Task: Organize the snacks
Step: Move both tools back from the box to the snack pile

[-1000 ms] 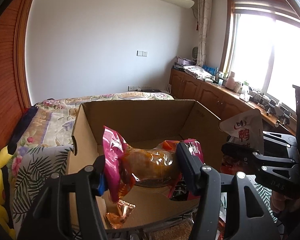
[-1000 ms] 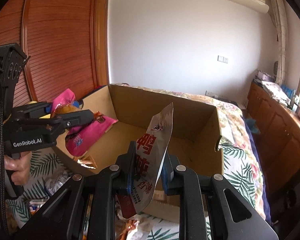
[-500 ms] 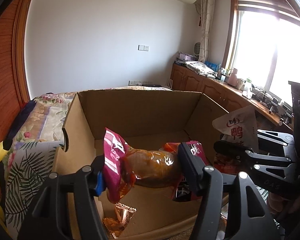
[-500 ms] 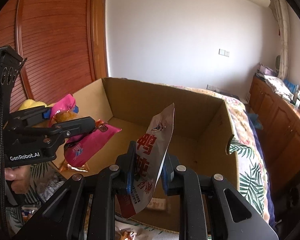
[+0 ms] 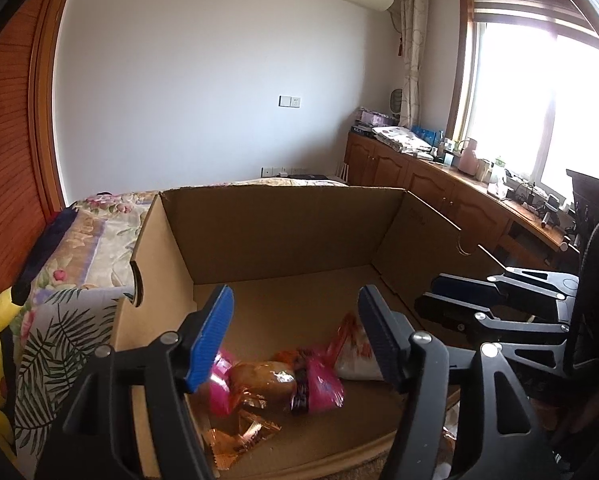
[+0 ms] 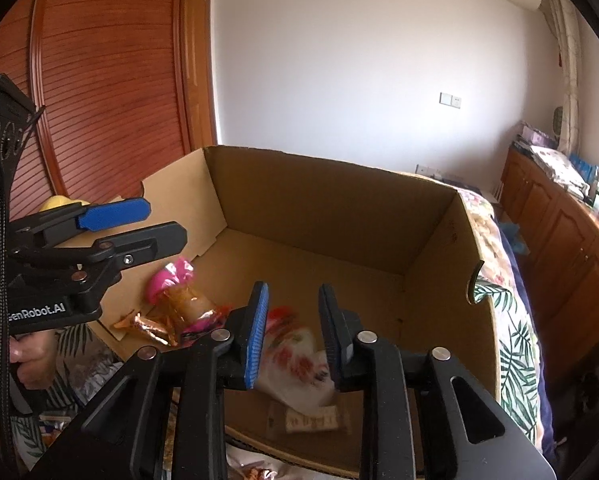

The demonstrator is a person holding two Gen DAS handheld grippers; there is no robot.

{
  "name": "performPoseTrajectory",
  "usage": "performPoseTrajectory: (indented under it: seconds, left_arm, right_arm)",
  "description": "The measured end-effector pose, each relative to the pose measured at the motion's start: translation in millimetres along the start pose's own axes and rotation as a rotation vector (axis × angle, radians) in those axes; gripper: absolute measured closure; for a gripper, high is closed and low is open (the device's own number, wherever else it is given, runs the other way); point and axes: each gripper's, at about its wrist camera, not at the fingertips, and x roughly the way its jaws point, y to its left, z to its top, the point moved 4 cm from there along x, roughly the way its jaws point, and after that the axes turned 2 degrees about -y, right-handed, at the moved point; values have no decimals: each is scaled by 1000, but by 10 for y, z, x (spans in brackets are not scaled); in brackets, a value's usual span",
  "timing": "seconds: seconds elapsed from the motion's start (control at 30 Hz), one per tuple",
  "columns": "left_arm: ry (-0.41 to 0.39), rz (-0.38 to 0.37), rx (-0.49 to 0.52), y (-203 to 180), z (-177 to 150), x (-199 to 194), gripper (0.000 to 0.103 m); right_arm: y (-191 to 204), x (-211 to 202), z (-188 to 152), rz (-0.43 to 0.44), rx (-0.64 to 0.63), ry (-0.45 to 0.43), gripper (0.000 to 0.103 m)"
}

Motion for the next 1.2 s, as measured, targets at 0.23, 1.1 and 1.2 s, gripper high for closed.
performPoseTrajectory:
  seconds: [0.23, 1.1, 1.2]
  left_arm:
    - [-8, 5, 3, -49, -13, -210, 37]
    - [128, 52, -23, -144, -1138, -1217, 30]
    - [152, 68, -16, -156, -1283, -1233, 30]
  right_arm:
    - [50, -232, 1, 0, 10, -32, 75]
    - [275, -1129, -960, -7, 92, 25, 54]
    - [298, -1052, -1056, -14, 100, 46, 50]
